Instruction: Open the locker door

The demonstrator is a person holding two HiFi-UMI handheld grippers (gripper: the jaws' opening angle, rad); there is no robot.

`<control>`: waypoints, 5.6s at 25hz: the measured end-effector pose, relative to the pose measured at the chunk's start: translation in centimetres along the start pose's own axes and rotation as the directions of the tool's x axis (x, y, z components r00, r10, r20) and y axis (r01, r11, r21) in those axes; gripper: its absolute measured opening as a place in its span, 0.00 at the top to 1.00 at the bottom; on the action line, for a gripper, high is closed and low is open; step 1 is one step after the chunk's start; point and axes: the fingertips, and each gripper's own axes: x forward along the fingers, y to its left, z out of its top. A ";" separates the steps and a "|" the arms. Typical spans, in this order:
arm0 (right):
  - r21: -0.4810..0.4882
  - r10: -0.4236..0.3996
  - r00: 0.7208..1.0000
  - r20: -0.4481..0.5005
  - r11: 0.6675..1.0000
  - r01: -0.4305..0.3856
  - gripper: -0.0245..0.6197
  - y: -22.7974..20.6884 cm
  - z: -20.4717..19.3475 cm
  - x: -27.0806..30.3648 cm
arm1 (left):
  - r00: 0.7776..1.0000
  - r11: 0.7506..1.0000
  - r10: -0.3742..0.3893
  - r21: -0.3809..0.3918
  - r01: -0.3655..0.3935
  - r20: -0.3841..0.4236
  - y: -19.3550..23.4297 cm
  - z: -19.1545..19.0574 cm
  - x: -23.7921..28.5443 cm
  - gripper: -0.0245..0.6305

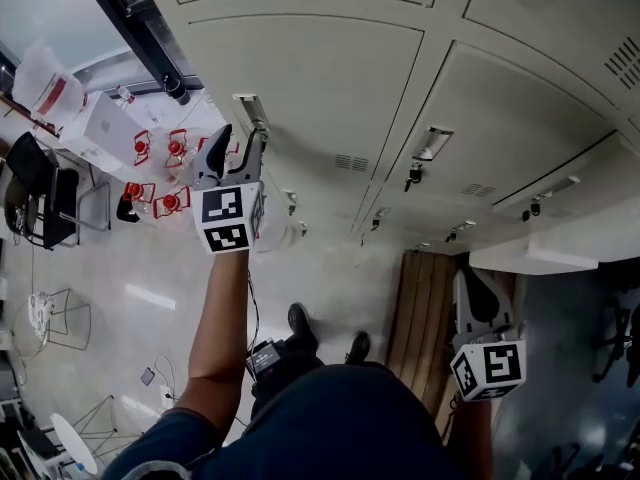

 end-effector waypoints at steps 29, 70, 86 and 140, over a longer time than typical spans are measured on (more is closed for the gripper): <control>-0.009 0.023 1.000 -0.007 1.000 -0.024 0.90 1.4 -0.4 1.4 | 0.994 0.977 -0.105 0.190 0.096 0.036 -9.1 0.6 2.1 0.94; -0.058 0.095 0.995 0.009 0.994 -0.095 0.90 4.3 -1.7 -1.8 | 0.985 0.996 -0.077 0.029 0.082 -0.152 -6.1 -8.7 -7.9 0.81; -0.104 0.151 0.988 0.045 0.984 -0.145 0.90 5.6 -2.2 -6.9 | 0.976 0.983 -0.151 0.083 0.165 -0.160 -12.4 -8.3 -15.4 0.81; -0.128 0.287 0.945 0.158 0.955 -0.269 0.90 4.0 1.1 -13.8 | 0.921 0.919 -0.384 0.127 0.374 0.064 -17.0 5.1 -31.7 0.93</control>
